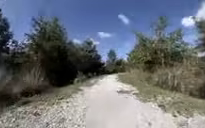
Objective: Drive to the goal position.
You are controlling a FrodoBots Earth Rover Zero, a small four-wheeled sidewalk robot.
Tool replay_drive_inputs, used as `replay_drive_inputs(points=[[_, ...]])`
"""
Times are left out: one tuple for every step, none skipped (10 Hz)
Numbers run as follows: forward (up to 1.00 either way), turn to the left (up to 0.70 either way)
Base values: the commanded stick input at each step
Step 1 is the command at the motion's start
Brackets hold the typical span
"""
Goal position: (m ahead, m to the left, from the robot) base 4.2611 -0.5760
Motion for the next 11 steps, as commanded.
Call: replay_drive_inputs(points=[[0.85, 0.0], [0.85, 0.0], [0.85, 0.0], [0.85, 0.0], [0.85, 0.0], [0.85, 0.0], [0.85, 0.0], [0.85, 0.0], [0.85, 0.0], [0.85, 0.0], [0.85, 0.0]])
